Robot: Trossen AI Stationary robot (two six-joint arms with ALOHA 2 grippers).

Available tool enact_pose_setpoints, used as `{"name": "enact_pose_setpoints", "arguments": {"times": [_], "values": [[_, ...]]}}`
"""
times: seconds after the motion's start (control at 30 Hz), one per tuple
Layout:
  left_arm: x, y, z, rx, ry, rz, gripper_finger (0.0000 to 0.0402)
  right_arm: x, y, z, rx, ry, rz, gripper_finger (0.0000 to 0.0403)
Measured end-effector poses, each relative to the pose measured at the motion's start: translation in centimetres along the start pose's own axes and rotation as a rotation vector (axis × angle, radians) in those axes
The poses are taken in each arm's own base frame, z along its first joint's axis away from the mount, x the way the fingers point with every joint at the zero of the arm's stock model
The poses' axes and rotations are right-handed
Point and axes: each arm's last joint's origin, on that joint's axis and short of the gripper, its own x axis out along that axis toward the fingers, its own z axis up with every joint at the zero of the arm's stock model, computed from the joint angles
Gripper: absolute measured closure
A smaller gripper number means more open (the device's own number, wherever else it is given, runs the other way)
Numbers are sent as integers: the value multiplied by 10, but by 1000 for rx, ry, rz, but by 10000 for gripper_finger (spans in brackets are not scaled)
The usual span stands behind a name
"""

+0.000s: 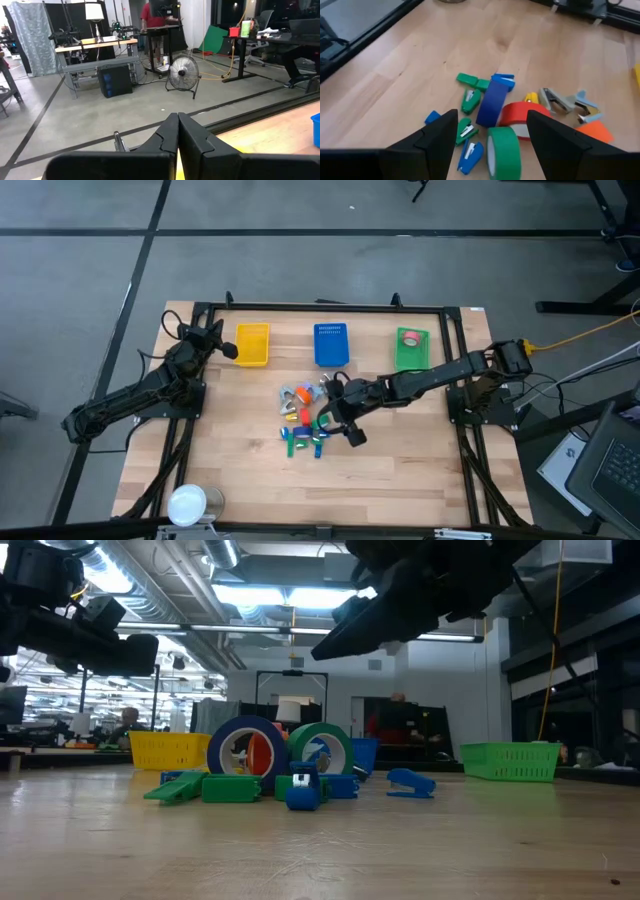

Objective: Pick and place Stapler, Stapler remover, tape
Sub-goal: Put the green tape into the green basket

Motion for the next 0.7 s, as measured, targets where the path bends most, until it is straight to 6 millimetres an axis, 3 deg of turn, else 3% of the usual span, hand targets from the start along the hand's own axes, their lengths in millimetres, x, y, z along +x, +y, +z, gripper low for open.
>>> {"name": "enact_pose_setpoints", "arguments": {"times": [0.7], "values": [[0,0,0,0,0,0,400,42,-10,-41,29,146,-63,162]]}}
